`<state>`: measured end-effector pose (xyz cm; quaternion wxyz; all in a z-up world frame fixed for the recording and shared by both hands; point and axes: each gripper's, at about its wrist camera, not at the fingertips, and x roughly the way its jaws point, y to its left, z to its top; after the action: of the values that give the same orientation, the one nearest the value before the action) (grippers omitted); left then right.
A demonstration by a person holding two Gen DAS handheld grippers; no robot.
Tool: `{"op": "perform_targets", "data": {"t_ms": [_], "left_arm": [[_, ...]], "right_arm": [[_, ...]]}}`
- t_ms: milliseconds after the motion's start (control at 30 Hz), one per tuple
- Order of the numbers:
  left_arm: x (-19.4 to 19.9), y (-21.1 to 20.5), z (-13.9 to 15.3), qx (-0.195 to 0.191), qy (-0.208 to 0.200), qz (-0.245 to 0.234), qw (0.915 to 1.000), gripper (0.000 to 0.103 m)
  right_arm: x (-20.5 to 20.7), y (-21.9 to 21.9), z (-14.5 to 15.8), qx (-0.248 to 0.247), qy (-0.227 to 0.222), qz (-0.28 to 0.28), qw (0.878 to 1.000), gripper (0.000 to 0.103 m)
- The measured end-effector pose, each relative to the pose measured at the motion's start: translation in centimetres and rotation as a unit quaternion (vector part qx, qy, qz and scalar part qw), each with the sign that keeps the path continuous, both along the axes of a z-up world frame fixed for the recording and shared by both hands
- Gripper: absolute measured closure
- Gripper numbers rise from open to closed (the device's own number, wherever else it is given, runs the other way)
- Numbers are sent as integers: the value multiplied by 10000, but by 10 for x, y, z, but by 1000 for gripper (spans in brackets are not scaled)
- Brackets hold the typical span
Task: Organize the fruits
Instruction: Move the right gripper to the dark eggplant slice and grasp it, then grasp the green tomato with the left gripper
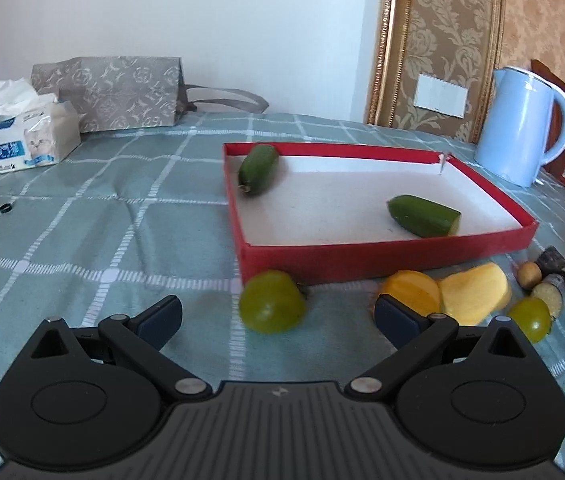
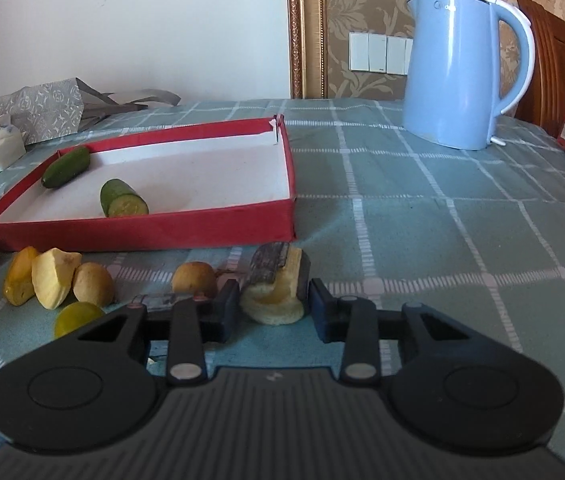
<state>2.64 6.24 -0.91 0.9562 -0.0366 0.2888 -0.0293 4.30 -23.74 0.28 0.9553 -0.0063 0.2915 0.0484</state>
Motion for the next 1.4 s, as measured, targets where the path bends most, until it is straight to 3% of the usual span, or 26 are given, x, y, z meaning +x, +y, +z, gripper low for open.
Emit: {"op": "perform_targets", "data": {"t_ms": [233,300,467,533,600,767,900,1400], "left_arm": [[6,-5,-1,111,27,-313,9994,1],[6,-10,-1,178,17,-519,9985,7],[7,-9,-1,92,41,-498,9987,7],[8,-8,-1,74,57,-436,9990,21],[9,-8,-1,203,73,-241,9995,47],[11,-3,0,130,62,-197,9997,48],[10,-3,0,218,49,-84,9997,69],[11,-14,0,469,62,152,9988,69]], "right_arm": [[0,-1,0,19,-6,-16,10000,69],[0,1,0,-26,-5,-16,10000,69],[0,1,0,-42,1,-9,10000,69],[0,1,0,-57,3,-8,10000,69],[0,1,-1,-60,4,-7,10000,69],[0,1,-1,-56,5,-7,10000,68],[0,1,-1,-53,5,-7,10000,68],[0,1,-1,-26,0,-17,10000,68]]}}
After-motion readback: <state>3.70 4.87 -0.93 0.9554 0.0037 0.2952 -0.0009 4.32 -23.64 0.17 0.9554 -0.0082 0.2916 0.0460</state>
